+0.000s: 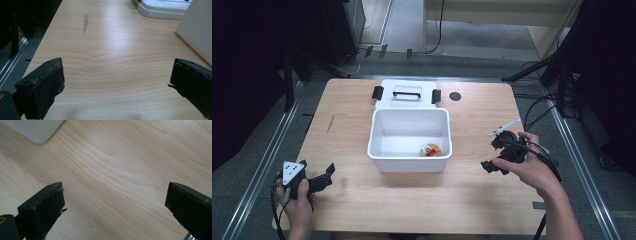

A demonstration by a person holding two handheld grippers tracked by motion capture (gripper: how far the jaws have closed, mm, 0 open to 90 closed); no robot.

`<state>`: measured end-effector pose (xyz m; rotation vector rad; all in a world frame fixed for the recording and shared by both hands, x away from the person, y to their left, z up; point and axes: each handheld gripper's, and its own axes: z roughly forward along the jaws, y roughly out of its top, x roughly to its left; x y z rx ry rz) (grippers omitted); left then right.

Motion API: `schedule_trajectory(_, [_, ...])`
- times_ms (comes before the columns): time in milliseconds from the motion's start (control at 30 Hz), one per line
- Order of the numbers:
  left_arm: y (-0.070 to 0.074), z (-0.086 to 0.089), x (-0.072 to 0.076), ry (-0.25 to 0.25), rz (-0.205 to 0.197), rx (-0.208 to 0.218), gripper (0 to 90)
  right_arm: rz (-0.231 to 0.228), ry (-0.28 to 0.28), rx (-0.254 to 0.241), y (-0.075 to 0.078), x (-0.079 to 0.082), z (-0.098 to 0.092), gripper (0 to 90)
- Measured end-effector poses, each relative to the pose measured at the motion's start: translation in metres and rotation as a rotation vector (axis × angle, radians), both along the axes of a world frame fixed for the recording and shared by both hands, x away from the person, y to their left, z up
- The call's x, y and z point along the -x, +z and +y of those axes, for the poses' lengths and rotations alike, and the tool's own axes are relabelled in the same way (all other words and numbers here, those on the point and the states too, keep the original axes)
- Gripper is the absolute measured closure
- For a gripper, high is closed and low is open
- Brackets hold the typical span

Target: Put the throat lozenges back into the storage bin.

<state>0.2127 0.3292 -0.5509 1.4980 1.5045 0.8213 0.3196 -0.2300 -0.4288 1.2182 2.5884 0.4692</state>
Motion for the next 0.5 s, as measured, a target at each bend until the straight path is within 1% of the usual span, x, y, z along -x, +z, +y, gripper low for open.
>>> schedule_trajectory(33, [0.0,0.0,0.0,-0.001,0.0,0.002,0.0,-0.008,-0.013,-0.006,-0.003,0.001,-0.002,1.0])
schedule_trajectory(67, [0.0,0.001,0.0,-0.001,-0.001,0.004,0.0,-0.022,-0.042,-0.027,-0.01,0.003,-0.008,0.9])
schedule_trajectory(133, [0.0,0.001,0.0,-0.001,0.0,0.004,0.0,-0.041,-0.08,-0.052,-0.018,0.007,-0.015,0.8])
schedule_trajectory(167, [0.0,0.001,0.0,-0.001,0.0,0.003,0.0,-0.054,-0.088,-0.062,-0.023,0.009,-0.018,0.4])
schedule_trajectory(200, [0.0,0.0,0.0,-0.001,0.0,0.002,0.0,-0.08,-0.102,-0.07,-0.032,0.012,-0.025,0.0])
schedule_trajectory(267, [0.0,0.0,0.0,-0.001,0.0,0.001,0.0,-0.122,-0.133,-0.089,-0.041,0.017,-0.032,0.0])
schedule_trajectory(367, [0.0,0.0,-0.001,-0.003,0.002,-0.002,0.0,-0.184,-0.164,-0.157,-0.058,0.025,-0.041,0.0])
schedule_trajectory(433, [0.0,0.0,-0.001,0.002,0.006,-0.002,0.0,-0.233,-0.183,-0.171,-0.072,0.03,-0.046,0.0])
schedule_trajectory(500, [0.0,0.0,-0.001,0.003,0.004,-0.001,0.0,-0.268,-0.208,-0.213,-0.084,0.036,-0.051,0.0])
